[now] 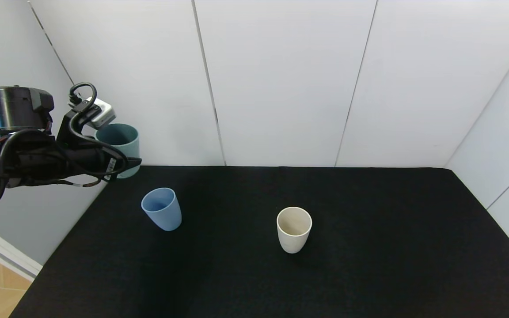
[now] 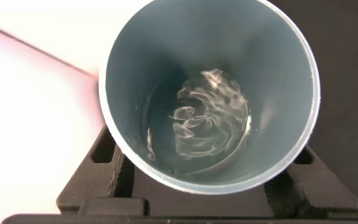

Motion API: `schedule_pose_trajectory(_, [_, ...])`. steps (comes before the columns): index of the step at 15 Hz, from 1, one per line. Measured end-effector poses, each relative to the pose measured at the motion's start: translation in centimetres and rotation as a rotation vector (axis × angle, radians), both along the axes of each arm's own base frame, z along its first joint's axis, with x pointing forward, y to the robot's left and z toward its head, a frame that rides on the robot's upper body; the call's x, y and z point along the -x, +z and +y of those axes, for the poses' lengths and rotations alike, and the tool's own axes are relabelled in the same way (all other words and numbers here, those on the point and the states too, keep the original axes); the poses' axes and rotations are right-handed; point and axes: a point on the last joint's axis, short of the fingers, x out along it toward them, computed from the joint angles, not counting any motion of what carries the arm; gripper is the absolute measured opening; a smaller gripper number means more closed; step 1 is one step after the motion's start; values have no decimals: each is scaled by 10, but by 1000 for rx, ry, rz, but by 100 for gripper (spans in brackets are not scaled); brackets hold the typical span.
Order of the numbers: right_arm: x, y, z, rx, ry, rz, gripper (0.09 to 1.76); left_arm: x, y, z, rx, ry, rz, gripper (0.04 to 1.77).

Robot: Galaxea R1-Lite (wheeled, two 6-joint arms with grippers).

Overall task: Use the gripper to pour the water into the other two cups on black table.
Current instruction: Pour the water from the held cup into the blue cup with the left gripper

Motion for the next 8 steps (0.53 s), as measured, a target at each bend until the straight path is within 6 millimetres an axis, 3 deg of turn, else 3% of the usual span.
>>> schedule_pose_trajectory(8, [0, 0, 0, 0, -1, 0, 171, 16, -27, 21, -217, 21, 126, 115])
